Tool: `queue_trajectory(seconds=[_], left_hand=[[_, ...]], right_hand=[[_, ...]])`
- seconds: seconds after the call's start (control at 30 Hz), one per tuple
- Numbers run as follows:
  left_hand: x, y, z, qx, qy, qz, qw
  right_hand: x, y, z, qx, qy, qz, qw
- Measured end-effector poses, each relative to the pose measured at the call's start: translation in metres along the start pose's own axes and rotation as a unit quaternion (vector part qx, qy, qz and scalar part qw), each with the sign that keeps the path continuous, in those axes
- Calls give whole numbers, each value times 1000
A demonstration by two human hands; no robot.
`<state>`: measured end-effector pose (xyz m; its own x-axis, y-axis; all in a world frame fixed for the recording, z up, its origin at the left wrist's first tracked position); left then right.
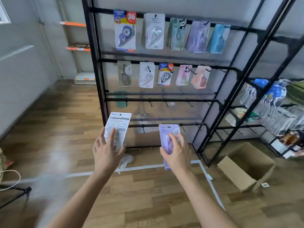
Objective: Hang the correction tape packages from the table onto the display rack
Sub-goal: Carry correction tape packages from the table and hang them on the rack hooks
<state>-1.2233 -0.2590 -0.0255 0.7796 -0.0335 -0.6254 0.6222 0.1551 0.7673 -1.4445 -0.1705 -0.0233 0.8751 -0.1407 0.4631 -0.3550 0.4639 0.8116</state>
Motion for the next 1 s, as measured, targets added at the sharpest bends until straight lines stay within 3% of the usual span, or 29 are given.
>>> queue_trajectory(seconds=[0.57, 1.0], left_hand=[[-198, -114, 183, 1, -126, -59, 990], [-361, -177, 269, -99, -164, -88, 978]], right_hand=[[-86, 60, 247, -129, 12, -36, 991], [-177, 119, 422, -179, 96, -22, 979]])
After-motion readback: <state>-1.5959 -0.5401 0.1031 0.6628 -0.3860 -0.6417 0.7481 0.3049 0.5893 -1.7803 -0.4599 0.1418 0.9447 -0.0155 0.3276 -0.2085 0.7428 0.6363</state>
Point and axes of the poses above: each hand's wrist, its own z-axis towards the middle knuckle, its own y-axis out of the back of the hand, x = y × z, the point moved 2 cm from there along z, towards the middle knuckle, and after that the axes turned 12 degrees about y, right-handed, at the moved point
